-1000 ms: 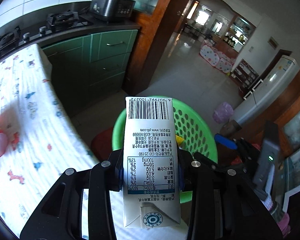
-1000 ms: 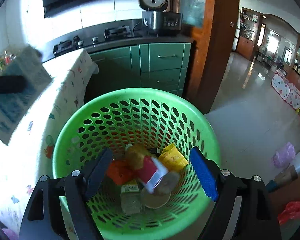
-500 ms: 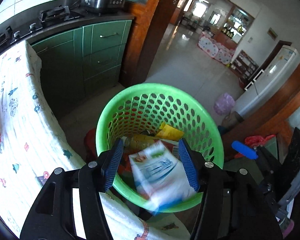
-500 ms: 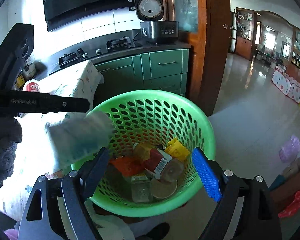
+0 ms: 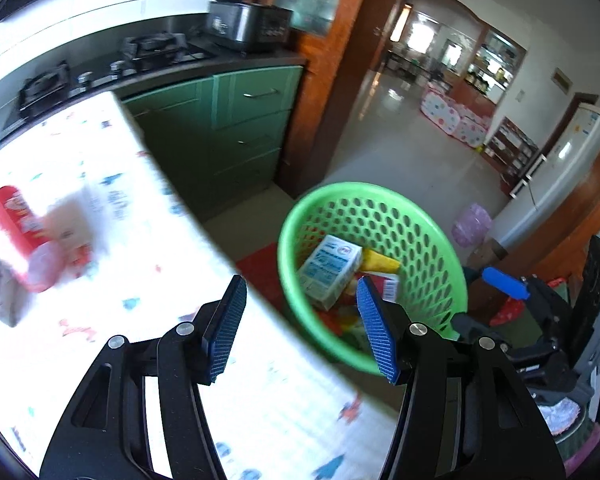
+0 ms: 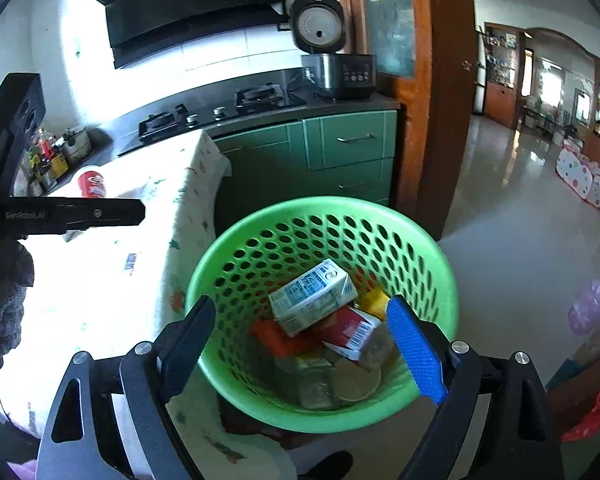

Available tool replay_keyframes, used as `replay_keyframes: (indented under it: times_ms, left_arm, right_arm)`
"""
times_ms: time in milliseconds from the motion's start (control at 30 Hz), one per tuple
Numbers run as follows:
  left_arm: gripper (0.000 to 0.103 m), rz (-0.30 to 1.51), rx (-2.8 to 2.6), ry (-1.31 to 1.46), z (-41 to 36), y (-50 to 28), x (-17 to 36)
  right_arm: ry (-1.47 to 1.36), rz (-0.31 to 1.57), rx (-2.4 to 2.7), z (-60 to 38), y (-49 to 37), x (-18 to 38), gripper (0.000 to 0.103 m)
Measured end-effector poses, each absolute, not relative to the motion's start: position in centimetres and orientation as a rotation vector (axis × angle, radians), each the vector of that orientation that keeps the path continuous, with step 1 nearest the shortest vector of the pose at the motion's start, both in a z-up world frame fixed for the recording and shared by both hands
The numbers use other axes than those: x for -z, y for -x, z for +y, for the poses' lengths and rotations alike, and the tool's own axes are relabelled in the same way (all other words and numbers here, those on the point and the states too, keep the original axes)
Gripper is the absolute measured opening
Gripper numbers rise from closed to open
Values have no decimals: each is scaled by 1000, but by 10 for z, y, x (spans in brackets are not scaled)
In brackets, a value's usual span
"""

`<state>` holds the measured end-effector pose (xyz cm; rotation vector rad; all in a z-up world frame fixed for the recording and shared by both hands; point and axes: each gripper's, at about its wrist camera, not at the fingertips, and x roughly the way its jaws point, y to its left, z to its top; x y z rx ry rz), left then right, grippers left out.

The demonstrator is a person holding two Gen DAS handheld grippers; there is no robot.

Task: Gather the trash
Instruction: 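Move both tools back to the table toward the remaining milk carton and red cup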

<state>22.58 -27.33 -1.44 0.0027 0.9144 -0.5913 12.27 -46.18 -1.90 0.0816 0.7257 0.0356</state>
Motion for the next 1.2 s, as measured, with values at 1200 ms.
replay_keyframes:
  times_ms: [1200]
  left_arm:
    - [60,918,40,245,37,-240,17]
  right_arm:
    - [138,831,-579,-189,-298,3,85]
